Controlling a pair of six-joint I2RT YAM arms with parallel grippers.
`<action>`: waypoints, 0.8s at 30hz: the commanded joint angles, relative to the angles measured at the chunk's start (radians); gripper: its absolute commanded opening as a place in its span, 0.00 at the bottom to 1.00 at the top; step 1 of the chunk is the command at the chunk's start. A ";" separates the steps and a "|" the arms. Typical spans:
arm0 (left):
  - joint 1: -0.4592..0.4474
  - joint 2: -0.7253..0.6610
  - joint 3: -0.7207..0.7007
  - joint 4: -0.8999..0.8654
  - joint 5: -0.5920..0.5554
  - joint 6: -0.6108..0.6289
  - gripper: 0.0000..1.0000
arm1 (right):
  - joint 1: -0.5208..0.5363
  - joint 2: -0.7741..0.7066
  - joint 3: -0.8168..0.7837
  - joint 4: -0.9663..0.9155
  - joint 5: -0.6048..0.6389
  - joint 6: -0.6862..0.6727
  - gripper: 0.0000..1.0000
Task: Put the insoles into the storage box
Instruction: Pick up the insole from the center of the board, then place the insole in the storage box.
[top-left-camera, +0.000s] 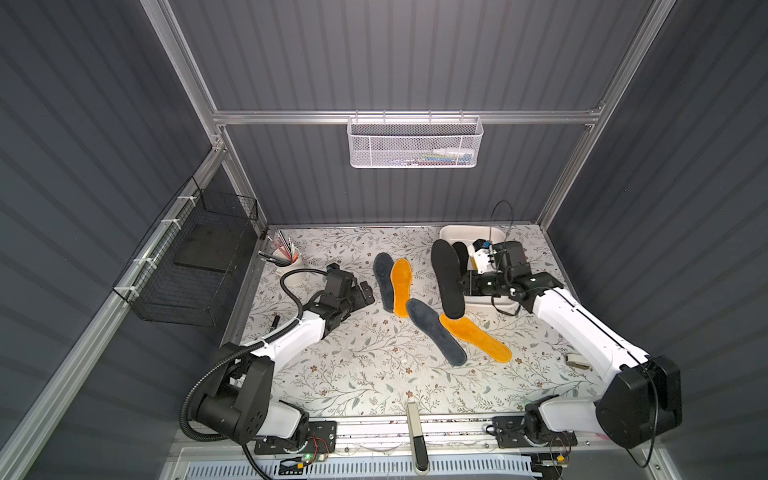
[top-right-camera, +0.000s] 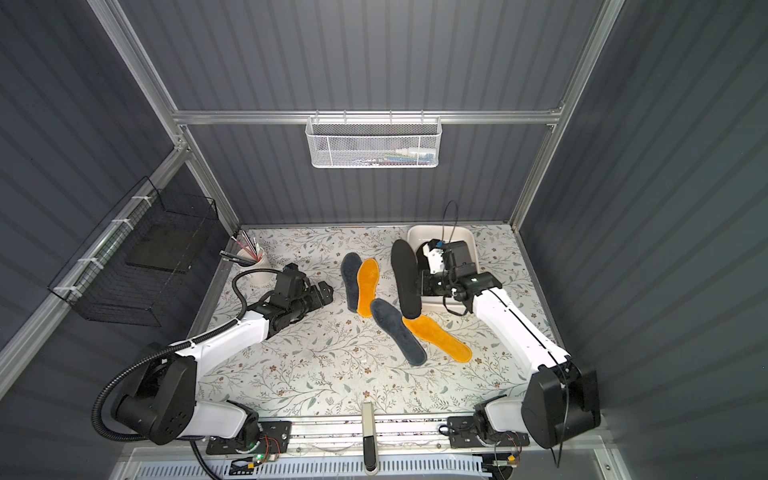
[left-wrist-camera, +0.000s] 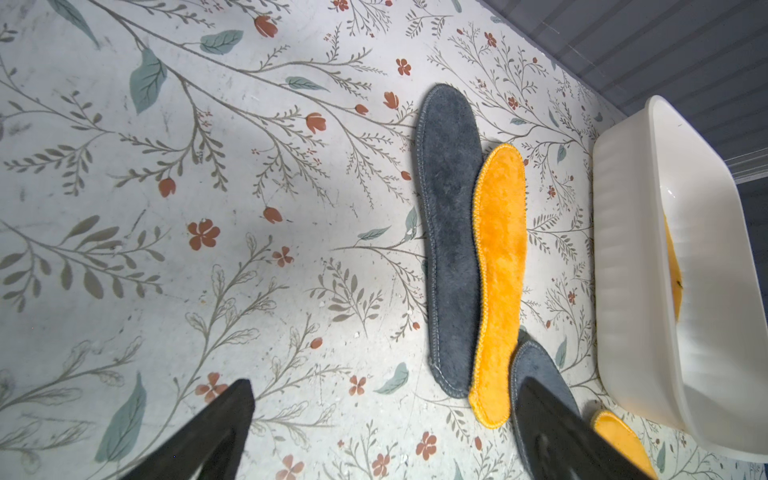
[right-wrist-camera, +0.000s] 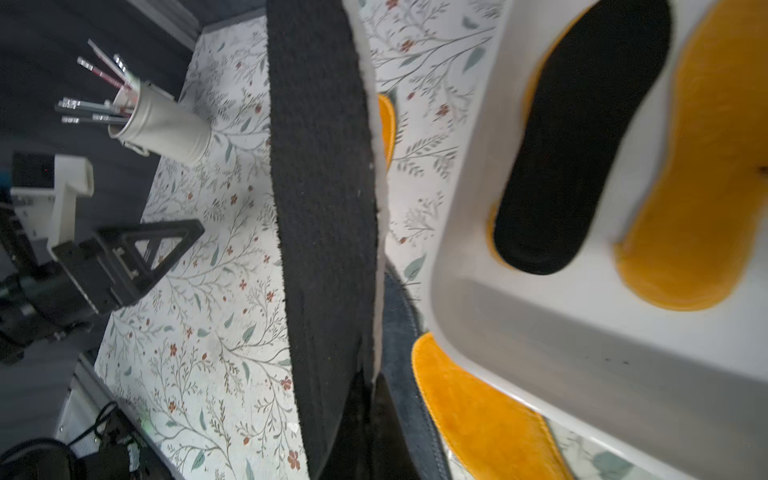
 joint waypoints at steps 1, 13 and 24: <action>0.005 0.024 0.032 -0.004 -0.007 0.034 1.00 | -0.087 0.031 0.079 -0.094 -0.021 -0.026 0.00; 0.009 0.051 0.055 -0.025 -0.012 0.098 1.00 | -0.296 0.323 0.349 -0.241 -0.004 -0.131 0.00; 0.014 0.049 0.075 -0.073 -0.040 0.151 1.00 | -0.325 0.538 0.455 -0.231 0.042 -0.126 0.00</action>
